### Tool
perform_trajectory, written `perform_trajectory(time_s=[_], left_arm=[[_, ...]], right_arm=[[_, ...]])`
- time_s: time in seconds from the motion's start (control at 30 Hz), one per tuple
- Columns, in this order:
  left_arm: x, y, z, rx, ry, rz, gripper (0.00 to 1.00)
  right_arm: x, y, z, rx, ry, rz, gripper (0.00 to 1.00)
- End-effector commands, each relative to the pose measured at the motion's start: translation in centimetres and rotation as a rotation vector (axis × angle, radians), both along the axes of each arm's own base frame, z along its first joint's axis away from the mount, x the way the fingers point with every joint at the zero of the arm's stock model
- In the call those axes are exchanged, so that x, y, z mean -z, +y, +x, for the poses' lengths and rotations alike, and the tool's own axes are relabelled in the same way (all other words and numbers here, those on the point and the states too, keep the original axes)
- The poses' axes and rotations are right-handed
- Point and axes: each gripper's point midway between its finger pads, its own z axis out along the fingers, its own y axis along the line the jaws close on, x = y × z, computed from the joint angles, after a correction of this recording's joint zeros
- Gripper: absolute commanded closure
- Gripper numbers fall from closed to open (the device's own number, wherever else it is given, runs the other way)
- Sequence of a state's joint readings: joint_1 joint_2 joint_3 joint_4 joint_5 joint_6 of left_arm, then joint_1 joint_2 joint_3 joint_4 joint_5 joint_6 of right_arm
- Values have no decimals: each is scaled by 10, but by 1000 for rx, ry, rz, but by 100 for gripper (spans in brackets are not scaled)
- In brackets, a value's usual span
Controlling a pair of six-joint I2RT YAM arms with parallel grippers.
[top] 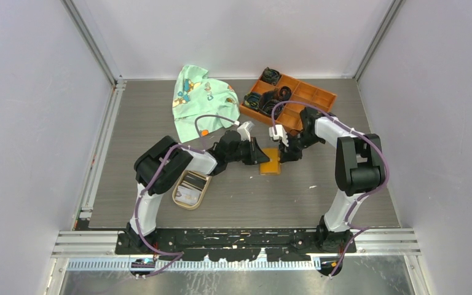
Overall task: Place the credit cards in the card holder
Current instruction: Close the card holder at the center of the board.
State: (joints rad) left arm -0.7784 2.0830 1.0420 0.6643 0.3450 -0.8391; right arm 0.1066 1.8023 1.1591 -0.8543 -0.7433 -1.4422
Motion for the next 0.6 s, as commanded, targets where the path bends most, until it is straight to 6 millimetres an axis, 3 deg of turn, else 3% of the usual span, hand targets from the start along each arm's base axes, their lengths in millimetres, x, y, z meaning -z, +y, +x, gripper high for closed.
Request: perform_trajectory(time_s=[0.0, 0.23, 0.43, 0.57], left_arm=[[50, 23, -13, -8, 118, 161, 90], [48, 17, -16, 8, 124, 159, 91], [47, 4, -20, 12, 135, 173, 90], [33, -1, -16, -9, 125, 137, 87]], right_arm=[[-33, 6, 3, 90, 20, 89, 96], [-33, 13, -2, 106, 63, 139, 94], [-46, 23, 16, 231, 44, 170, 64], [-69, 17, 33, 391, 34, 158, 52]])
